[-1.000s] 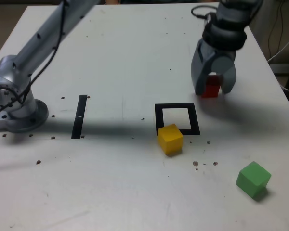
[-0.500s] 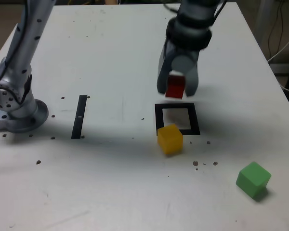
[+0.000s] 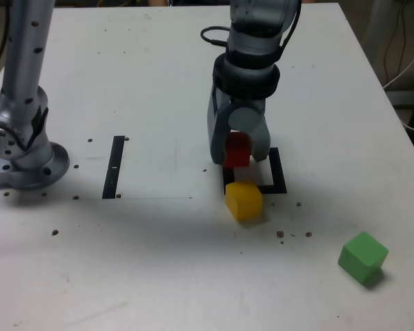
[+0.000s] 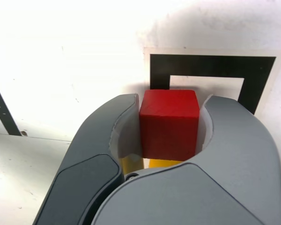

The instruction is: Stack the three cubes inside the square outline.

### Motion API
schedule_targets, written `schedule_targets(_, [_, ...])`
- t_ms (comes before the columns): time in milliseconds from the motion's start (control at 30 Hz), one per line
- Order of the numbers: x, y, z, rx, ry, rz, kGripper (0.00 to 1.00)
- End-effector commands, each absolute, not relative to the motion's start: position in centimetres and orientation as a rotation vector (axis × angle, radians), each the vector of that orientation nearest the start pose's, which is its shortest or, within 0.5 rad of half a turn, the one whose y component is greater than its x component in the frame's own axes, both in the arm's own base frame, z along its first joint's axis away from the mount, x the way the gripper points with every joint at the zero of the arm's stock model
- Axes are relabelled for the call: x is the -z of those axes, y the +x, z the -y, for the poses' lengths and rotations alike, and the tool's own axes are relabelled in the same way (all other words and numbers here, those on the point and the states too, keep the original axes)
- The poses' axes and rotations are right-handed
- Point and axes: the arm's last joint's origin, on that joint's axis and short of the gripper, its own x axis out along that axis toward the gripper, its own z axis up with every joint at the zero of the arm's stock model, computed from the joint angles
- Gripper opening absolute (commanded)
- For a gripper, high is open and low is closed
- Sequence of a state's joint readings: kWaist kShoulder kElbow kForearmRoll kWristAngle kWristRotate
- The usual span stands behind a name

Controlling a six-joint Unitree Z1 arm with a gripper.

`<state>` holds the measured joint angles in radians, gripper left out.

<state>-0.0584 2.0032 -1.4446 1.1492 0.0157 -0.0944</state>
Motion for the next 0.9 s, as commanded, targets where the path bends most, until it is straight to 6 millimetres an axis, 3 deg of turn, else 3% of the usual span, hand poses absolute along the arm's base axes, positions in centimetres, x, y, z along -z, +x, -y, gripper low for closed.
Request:
schedule_targets(0, [-23.5, 35.0, 2.5, -0.037, -0.005, -1.687, 0.24])
schedule_targets(500, [-21.9, 36.0, 2.8, -0.032, 0.020, -1.707, 0.27])
schedule_targets(733, [-21.4, 36.6, 2.9, -0.014, 0.031, -1.699, 0.56])
schedule_targets(867, [-20.9, 36.8, 2.9, 0.000, 0.035, -1.691, 0.66])
